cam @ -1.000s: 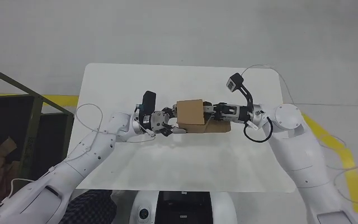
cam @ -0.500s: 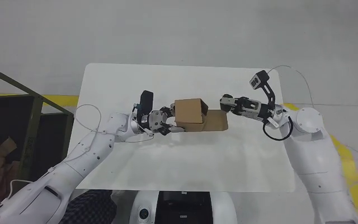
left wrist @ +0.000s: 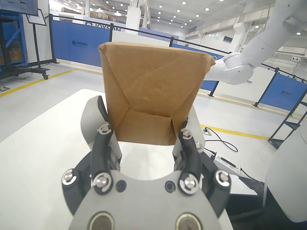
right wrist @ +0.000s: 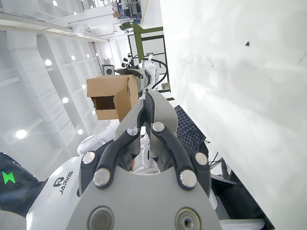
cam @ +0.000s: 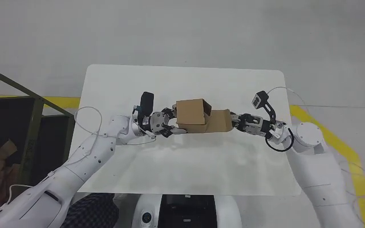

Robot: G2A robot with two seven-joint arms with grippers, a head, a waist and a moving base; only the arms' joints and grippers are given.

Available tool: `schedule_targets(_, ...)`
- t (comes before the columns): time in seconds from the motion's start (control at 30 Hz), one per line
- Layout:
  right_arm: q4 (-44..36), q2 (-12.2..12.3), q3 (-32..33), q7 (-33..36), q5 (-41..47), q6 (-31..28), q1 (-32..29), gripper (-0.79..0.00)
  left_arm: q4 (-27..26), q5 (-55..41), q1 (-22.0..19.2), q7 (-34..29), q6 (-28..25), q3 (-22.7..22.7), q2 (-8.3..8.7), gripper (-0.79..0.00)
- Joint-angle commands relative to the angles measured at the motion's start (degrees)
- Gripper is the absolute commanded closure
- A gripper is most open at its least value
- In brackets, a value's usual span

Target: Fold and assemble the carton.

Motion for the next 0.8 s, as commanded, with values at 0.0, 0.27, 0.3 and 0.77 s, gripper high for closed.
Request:
schedule_targets(0.0, 0.2, -0.3, -1.4, -0.1, 1.0, -0.7, 0.4, 0.000, 0.2, 0.1, 0.0, -0.3, 0.0, 0.1, -0.06, -0.376)
schedule_targets(0.27, 1.4, -1.3, -4.6, -0.9, 3.1, -3.0, 3.4, 0.000, 1.3, -0.7, -0.3, -3.4, 0.0, 0.7, -0.50, -0.382)
schedule_targets(0.3, 1.5, -1.3, -4.7, -0.8, 2.9, -3.0, 3.7, 0.000, 1.4, -0.7, -0.4, -3.8, 0.0, 0.7, -0.53, -0.382)
schedule_targets(0.77, 1.5, -0.7, -3.2, -1.9, 0.2, -2.4, 4.2, 0.000, 1.3, -1.4, -0.8, -8.2, 0.0, 0.9, -1.09, -0.376)
